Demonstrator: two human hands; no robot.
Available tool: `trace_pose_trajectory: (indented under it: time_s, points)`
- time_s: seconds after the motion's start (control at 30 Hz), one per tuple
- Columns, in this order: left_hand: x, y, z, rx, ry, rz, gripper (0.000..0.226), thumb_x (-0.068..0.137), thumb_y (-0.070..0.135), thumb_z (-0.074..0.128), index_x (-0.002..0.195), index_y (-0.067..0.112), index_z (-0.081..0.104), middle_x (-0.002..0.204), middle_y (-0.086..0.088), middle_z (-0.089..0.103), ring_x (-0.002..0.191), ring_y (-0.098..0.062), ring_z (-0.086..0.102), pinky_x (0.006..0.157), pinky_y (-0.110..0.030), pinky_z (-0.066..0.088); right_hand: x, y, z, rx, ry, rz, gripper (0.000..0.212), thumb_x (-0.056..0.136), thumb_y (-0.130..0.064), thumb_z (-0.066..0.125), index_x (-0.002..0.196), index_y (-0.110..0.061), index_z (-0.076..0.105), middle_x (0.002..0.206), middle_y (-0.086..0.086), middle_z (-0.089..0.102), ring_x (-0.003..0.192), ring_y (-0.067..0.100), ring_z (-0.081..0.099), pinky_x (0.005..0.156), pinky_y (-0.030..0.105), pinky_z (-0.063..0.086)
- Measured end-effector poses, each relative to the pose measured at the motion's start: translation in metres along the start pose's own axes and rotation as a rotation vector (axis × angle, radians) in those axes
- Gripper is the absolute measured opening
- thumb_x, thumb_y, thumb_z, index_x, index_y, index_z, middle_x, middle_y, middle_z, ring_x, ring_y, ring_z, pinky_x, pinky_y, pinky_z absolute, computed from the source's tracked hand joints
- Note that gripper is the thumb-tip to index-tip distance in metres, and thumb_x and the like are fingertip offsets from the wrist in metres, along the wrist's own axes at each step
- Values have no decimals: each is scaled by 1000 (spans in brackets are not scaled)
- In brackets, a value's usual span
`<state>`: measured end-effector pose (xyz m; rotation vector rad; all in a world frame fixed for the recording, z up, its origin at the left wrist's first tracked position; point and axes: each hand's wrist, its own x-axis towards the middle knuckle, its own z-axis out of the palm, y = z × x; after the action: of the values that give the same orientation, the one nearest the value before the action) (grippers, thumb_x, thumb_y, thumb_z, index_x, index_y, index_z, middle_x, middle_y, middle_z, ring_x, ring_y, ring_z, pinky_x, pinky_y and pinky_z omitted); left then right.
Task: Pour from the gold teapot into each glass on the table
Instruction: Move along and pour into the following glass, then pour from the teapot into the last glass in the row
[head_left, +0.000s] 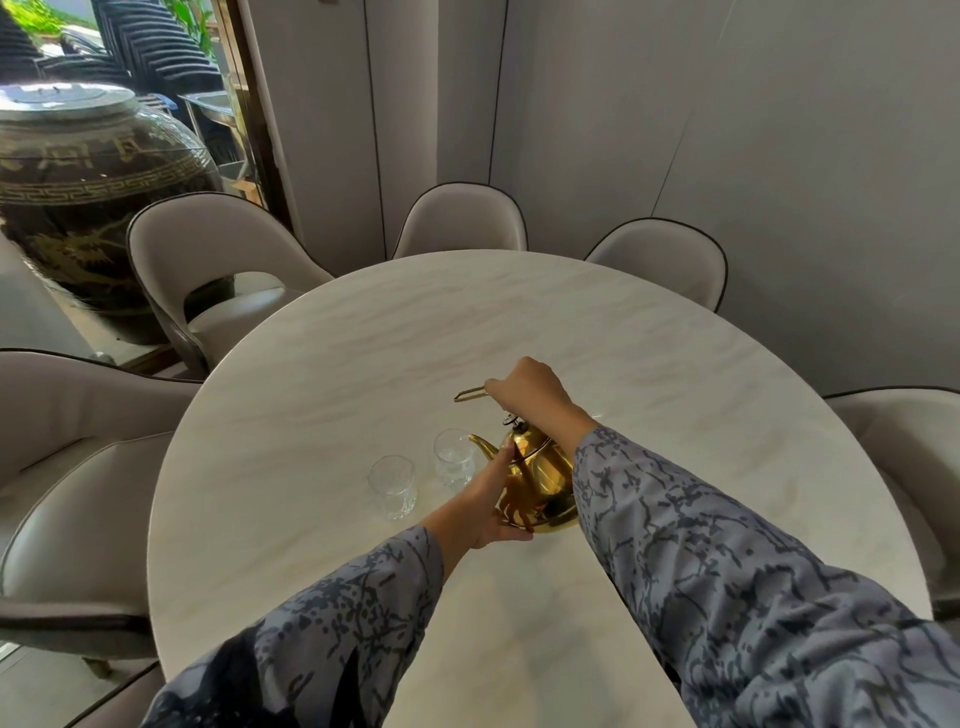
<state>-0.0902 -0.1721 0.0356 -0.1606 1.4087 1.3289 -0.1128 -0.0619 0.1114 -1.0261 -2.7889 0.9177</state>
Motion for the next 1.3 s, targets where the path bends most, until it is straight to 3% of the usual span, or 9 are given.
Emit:
trace_pose_trajectory:
  time_s: [0.17, 0.3, 0.5, 0.67, 0.87, 1.13, 1.3]
  points:
    - [-7, 1, -4, 56, 25, 39, 83, 83, 74, 48, 148, 24, 37, 156, -13, 35, 134, -41, 48, 87, -49, 60, -4, 6, 4, 63, 55, 12, 37, 87, -30, 58, 59, -12, 41, 57, 1, 46, 51, 19, 42, 51, 27, 34]
    - [-9, 0, -10, 81, 62, 77, 77, 85, 73, 46, 141, 20, 44, 132, -13, 50, 125, -36, 57, 94, -49, 57, -8, 4, 7, 91, 95, 4, 40, 88, -32, 58, 58, -12, 42, 54, 1, 47, 48, 17, 42, 49, 25, 33]
    - [-18, -5, -20, 17, 143, 113, 82, 80, 76, 52, 139, 20, 46, 144, -13, 49, 122, -37, 58, 71, -42, 64, -14, -13, 12, 80, 92, -69, 39, 87, -35, 59, 61, -9, 46, 52, 0, 47, 46, 16, 43, 48, 25, 34]
    - [-23, -13, -33, -39, 203, 132, 93, 72, 80, 57, 142, 21, 43, 148, -10, 48, 124, -38, 55, 79, -51, 62, -22, -26, 19, 82, 66, -141, 46, 87, -32, 60, 51, -12, 40, 47, -1, 40, 42, 16, 35, 49, 26, 31]
    - [-33, -25, -46, -107, 204, 116, 92, 76, 76, 56, 148, 22, 36, 156, -12, 37, 133, -41, 47, 84, -51, 61, -29, -41, 37, 47, -3, -188, 45, 86, -36, 61, 53, -14, 40, 49, -2, 40, 43, 16, 35, 50, 28, 33]
    - [-37, -36, -58, -206, 176, 79, 95, 73, 78, 59, 149, 25, 36, 159, -11, 32, 135, -43, 45, 58, -40, 62, -37, -58, 50, -28, -73, -222, 44, 86, -30, 61, 54, -14, 36, 52, -1, 38, 46, 18, 33, 48, 28, 27]
    - [-43, -35, -58, -243, 169, 87, 88, 79, 73, 57, 150, 27, 32, 161, -9, 30, 135, -43, 45, 58, -42, 62, -39, -67, 54, -78, -85, -214, 40, 84, -30, 60, 57, -14, 36, 55, 0, 40, 50, 18, 35, 48, 27, 27]
